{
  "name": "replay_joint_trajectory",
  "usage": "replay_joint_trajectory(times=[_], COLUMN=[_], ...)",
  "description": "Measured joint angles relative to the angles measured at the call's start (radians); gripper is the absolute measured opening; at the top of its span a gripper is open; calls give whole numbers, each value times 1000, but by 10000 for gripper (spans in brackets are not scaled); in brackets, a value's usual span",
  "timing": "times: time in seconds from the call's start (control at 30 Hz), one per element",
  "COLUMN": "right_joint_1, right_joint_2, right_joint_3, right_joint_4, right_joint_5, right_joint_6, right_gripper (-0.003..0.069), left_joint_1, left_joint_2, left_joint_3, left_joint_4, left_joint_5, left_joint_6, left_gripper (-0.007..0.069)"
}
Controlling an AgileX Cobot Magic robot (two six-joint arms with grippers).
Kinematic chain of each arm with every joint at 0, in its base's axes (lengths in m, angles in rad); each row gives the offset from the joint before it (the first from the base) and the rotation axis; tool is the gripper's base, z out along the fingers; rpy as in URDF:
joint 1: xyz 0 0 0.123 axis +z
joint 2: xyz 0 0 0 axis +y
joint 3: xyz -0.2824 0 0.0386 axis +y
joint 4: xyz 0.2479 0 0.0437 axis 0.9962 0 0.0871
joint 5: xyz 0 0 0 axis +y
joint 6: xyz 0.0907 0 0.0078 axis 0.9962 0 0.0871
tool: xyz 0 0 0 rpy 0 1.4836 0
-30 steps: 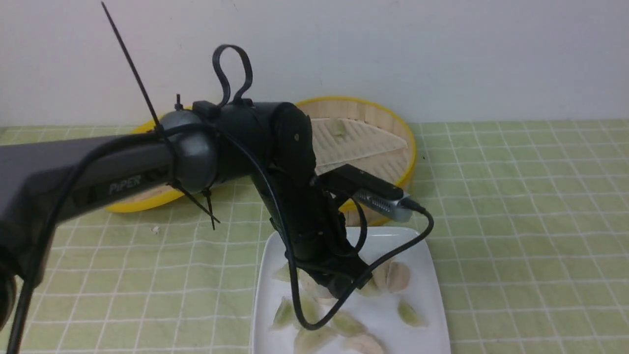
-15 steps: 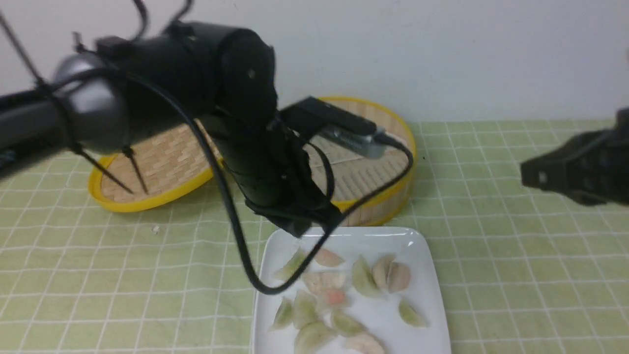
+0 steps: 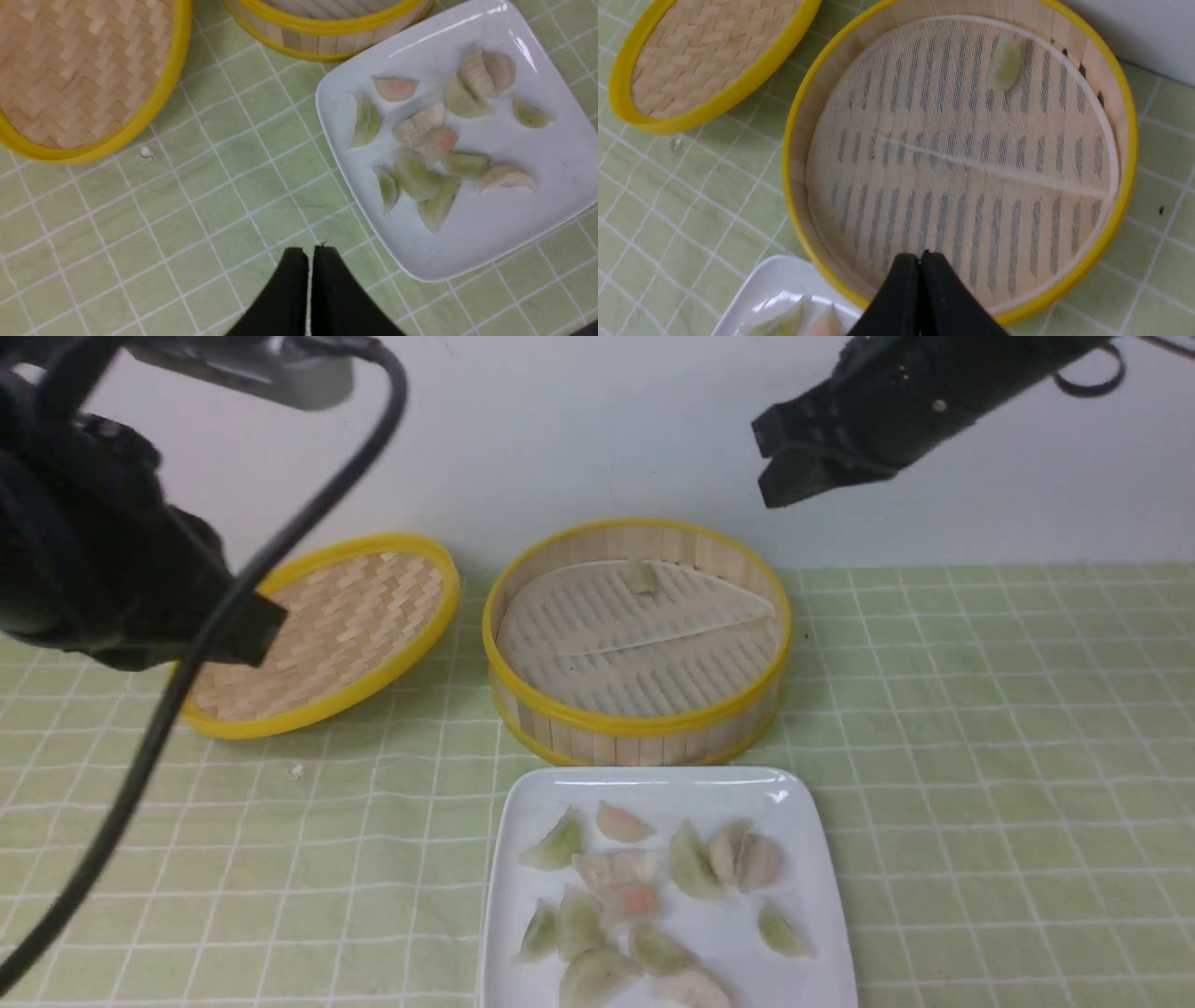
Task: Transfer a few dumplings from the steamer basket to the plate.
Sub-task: Use the right arm to grab a dumpling from inside the steamer
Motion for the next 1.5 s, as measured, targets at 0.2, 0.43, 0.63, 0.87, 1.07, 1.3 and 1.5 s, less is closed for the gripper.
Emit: replay_joint_trajectory(times=[0.2,0.43,0.63,0.87,1.07,1.3,1.5], right_joint_1=[-1,-1,-1,-1,-1,3,35], right_joint_2=[333,671,752,788,835,855,869], right_joint_3=[-408,-808,-859,-862,-862,-862,-862], right_joint_4=[-12,-45,-35,-1,5,25,34], right_joint_5=[85,101,83,-7,-44,-82,-131], right_joint_6=[-2,-7,-70,-220,-313,-371,-444], right_gripper=[-16,25,120,258,316,325,325], left_joint_1=[2,2,2,2,2,2,2], left_joint_2=[-170,-358,-433,-441,-441,-441,-441], left_joint_3=[7,7,7,7,7,7,7], left_joint_4=[15,76,133,143,151,170,175], left_joint_5=[7,25,28,29,29,29,29], left_joint_6=[-69,-171,-235,-251,-251,-251,-254], left_gripper=[-6,-6,-6,-6,-6,-6,-6])
